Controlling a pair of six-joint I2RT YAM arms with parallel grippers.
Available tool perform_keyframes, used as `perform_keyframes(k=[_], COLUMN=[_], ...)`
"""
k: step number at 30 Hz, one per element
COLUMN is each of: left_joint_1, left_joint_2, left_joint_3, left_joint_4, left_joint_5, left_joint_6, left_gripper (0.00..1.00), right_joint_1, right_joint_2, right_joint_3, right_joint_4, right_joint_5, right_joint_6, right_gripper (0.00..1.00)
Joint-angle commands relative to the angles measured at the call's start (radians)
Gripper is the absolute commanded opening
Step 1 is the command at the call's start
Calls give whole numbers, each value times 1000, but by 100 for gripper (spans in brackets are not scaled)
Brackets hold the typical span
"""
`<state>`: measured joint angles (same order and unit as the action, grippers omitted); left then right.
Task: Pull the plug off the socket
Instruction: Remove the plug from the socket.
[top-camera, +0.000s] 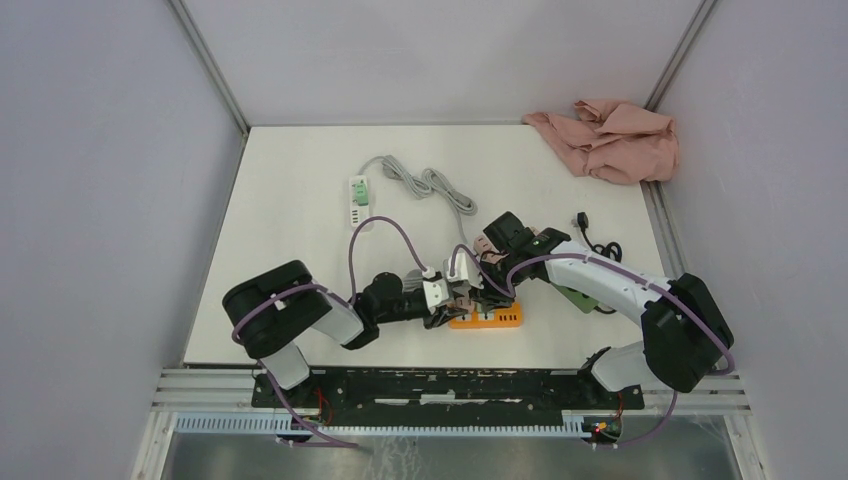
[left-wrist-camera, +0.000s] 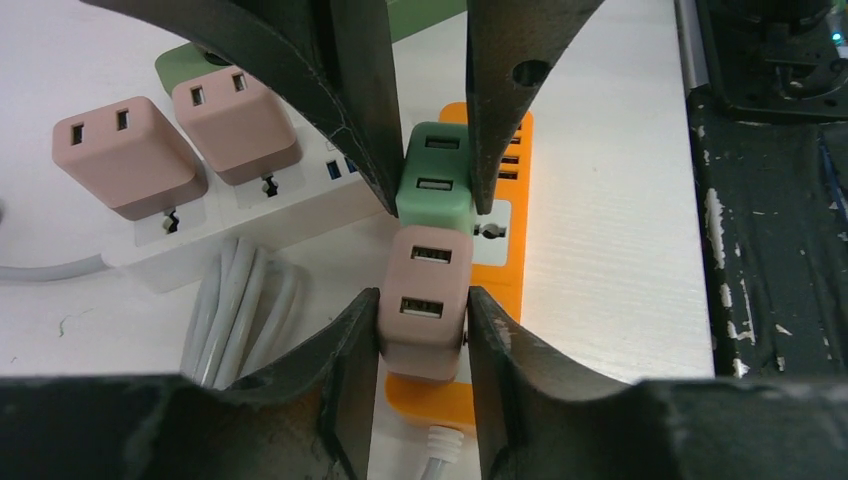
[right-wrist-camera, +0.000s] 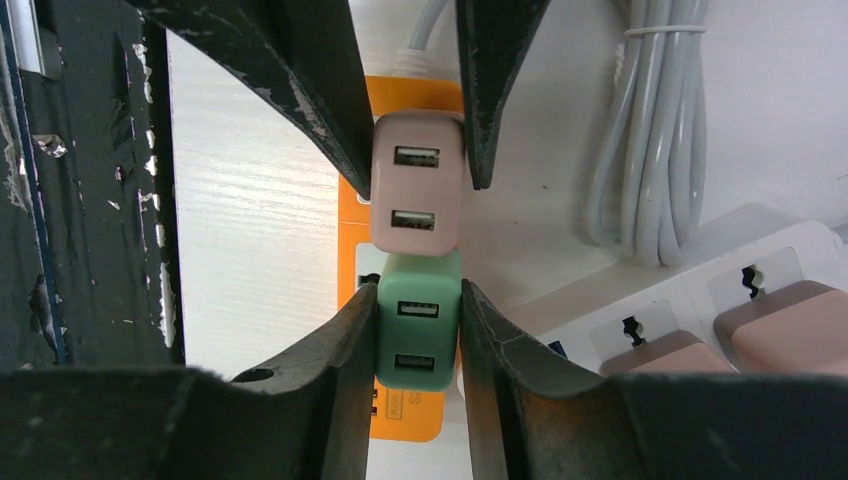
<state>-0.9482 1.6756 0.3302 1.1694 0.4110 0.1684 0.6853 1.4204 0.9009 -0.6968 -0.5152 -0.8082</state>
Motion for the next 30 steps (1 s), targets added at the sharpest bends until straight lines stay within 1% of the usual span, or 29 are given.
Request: perform_keyframes(k=[1, 2, 3, 6, 9, 12, 15, 19, 21, 24, 27, 30], left_joint_1=[-2, -3, -2, -2, -7, -31, -63, -86, -97, -116, -121, -121], left_joint_2=[3, 3, 4, 0, -14, -35, -65, -86, -81, -62, -43, -44], left_joint_3=[17, 12, 5, -27, -60, -88, -100, -120, -115, -100, -95, -106], left_joint_4=[123, 128, 137, 168, 174, 144, 81, 53, 32, 20, 30, 43], left_joint_5=[58, 60, 62, 61, 49, 4, -46, -93, -108, -120, -129, -145], left_joint_6=[-66, -74, -82, -110, -137, -142, -134, -129, -122, -111, -113, -120], left_gripper=[33, 25, 21, 11, 4, 3, 3, 3, 3, 3, 3, 3], right_joint_1=[11, 11, 11, 11, 12, 11, 12, 11, 16, 58, 70, 57], right_joint_2=[8, 7, 7, 8, 8, 6, -1, 0, 4, 3, 7, 2], right_joint_3=[-2, -3, -3, 1, 3, 1, -3, -3, -10, -23, -11, -2], right_joint_4=[10, 11, 9, 7, 5, 5, 0, -21, -15, 48, 99, 89], right_joint_5=[-20, -25, -29, -39, -45, -56, -67, -81, -110, -116, -103, -62], right_joint_6=[-33, -36, -37, -37, -35, -41, -56, -77, -77, -26, 45, 36], right_gripper=[32, 30, 28, 24, 23, 19, 10, 1, 0, 0, 0, 0])
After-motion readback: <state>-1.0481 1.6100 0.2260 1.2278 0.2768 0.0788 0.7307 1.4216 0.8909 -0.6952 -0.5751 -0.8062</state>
